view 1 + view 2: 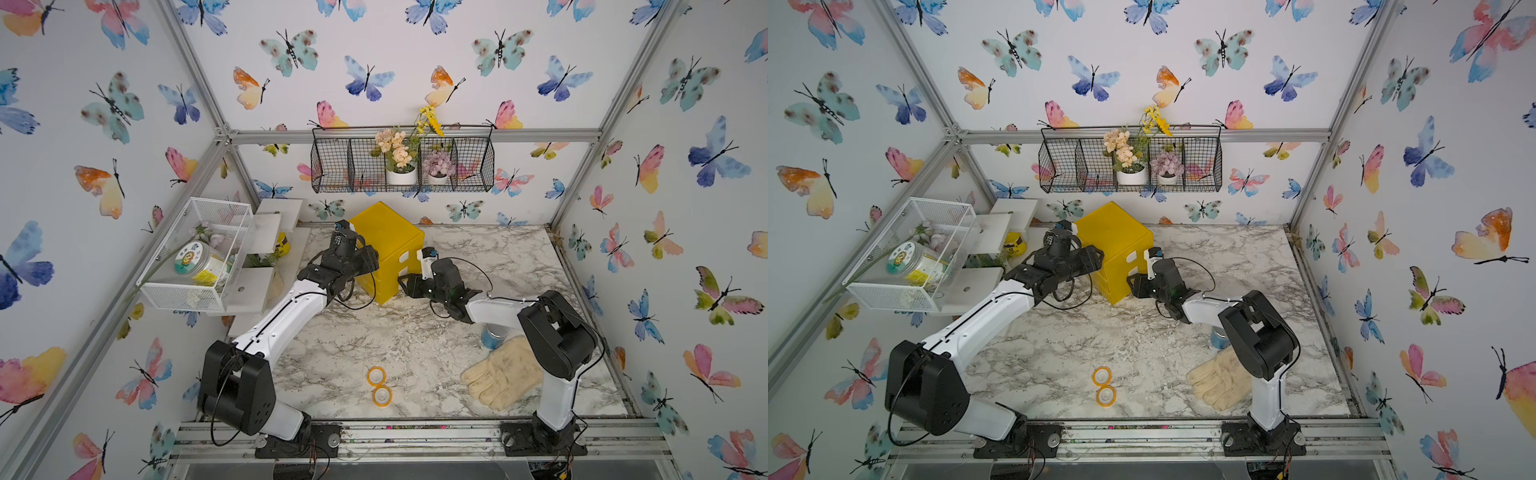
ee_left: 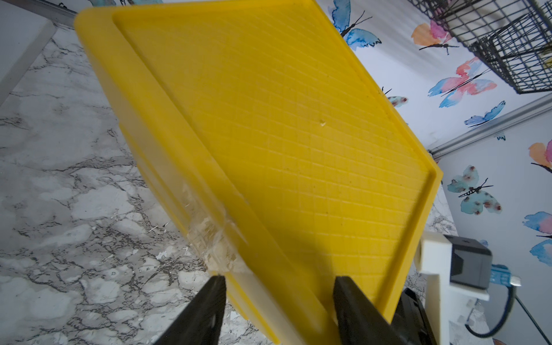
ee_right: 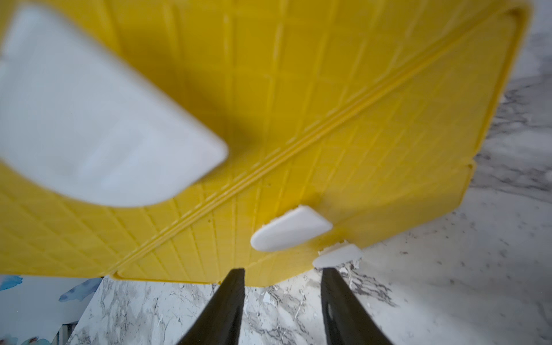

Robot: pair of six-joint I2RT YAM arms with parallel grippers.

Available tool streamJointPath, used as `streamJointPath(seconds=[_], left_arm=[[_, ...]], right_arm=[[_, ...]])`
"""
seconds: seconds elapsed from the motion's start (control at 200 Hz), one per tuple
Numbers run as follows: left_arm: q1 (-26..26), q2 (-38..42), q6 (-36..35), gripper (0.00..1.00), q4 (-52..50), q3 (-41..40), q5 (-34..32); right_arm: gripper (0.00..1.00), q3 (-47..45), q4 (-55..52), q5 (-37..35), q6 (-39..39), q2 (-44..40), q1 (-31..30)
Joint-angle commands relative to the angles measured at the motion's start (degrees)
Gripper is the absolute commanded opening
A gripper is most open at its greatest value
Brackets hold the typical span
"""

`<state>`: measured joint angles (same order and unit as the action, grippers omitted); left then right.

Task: Place the transparent tape into the drawer according to color
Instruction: Close the drawer in the storage box.

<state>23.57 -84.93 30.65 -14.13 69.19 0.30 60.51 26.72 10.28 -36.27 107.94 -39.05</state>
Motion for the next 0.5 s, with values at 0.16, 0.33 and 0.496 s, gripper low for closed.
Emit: streamJointPath(seconds=[0.16,0.33,0.496], left_arm=[[-0.2,-0.9,-2.0,0.66,-8.7,-2.8,1.2],[-0.2,-0.7,-2.2,0.66,-8.6,-3.0,1.1],[-0.2,-0.7,-2.4,0.66,-8.6,-3.0,1.2]], right_arm=[[0.48,0.6,-1.8,0.3,-15.9,1.0,0.3],[0.51,-0.4,4.6,4.5,-24.5,4.8,1.6],[0.51,0.5,4.1,2.9,-26.9,6.7,1.8]])
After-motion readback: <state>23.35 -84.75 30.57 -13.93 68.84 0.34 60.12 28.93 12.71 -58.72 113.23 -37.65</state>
